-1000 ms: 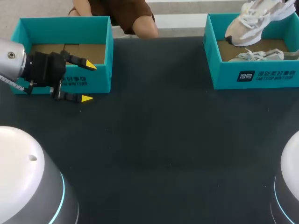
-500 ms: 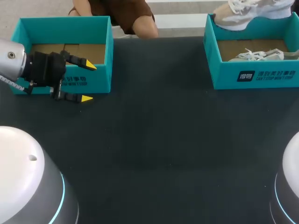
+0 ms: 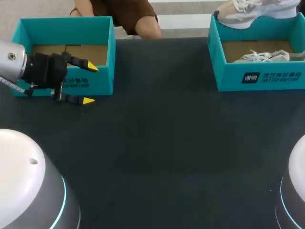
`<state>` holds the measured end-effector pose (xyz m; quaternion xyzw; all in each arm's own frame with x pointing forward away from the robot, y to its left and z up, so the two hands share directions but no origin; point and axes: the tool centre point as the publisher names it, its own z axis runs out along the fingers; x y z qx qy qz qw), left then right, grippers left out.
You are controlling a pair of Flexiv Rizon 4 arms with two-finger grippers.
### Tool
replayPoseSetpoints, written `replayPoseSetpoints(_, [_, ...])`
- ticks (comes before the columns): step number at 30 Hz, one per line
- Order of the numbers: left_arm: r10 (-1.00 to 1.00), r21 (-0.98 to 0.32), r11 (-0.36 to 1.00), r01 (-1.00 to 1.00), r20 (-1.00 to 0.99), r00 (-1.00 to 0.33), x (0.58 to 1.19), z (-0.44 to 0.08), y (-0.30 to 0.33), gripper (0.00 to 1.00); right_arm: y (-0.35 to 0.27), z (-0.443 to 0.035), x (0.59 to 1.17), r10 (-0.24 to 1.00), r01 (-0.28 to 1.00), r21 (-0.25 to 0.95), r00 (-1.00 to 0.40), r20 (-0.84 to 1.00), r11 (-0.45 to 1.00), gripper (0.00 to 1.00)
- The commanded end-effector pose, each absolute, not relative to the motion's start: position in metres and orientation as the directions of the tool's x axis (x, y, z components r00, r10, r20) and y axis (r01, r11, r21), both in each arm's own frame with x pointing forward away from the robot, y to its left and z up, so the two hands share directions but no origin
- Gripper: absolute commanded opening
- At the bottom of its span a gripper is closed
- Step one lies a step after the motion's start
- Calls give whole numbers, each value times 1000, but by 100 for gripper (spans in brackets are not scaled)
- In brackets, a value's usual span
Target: Take the shoe out of the shoebox, open the shoe tongue, remove and reinsert the insole, then place the shoe into the shoebox
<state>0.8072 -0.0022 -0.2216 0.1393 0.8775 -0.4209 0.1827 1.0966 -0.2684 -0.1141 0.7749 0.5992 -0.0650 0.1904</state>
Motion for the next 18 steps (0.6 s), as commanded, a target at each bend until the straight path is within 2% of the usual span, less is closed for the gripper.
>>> replayPoseSetpoints(1, [91, -687, 608, 399, -438, -894, 806, -222, -2, 100, -275, -122, 1099, 908, 950, 215, 286, -307, -226, 0])
replayPoseSetpoints(18, [91, -687, 608, 399, -438, -894, 806, -222, -2, 100, -306, -176, 1109, 917, 957, 112, 289, -276, -268, 0])
